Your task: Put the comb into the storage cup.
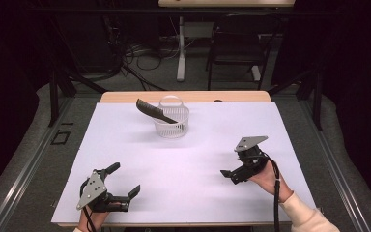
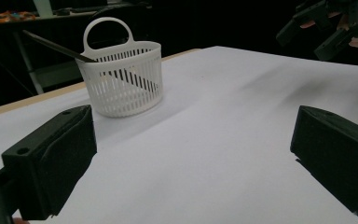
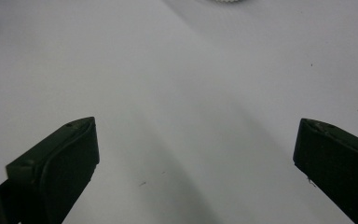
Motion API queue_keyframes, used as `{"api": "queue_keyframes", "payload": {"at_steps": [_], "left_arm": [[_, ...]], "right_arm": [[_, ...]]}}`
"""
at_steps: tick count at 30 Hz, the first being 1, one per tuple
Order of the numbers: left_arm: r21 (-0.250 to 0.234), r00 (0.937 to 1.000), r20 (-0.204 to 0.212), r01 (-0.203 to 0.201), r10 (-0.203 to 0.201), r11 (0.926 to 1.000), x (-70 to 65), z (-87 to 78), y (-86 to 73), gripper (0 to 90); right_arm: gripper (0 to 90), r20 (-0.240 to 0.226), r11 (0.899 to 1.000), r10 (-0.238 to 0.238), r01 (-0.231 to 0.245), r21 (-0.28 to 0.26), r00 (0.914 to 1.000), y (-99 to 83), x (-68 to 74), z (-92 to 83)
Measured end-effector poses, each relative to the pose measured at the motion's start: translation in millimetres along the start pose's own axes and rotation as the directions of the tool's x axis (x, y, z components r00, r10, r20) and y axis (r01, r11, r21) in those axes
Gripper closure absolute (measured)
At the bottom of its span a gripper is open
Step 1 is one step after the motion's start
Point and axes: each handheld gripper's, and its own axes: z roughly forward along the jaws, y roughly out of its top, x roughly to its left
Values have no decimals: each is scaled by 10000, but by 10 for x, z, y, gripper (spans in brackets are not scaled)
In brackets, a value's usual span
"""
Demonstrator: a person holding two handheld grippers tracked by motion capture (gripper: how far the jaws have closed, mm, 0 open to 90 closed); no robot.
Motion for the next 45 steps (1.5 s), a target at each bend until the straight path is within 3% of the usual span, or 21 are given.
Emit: {"api": "queue_keyframes", "payload": {"at_steps": [27, 36, 45], "left_arm": [[11, 10000, -26, 31, -31, 10000, 3, -3, -4, 4], [54, 10000, -32, 39, -39, 10000, 7, 1, -6, 4], [75, 10000, -15, 72, -72, 9999, 11, 7, -8, 4]], "right_arm": [[0, 842, 9942, 445, -359, -1013, 9955, -421, 176, -272], [0, 1430, 9882, 469, -250, -1513, 9886, -553, 271, -354], [0, 1584, 9770, 661, -317, -2109, 9852, -654, 315, -368]]}}
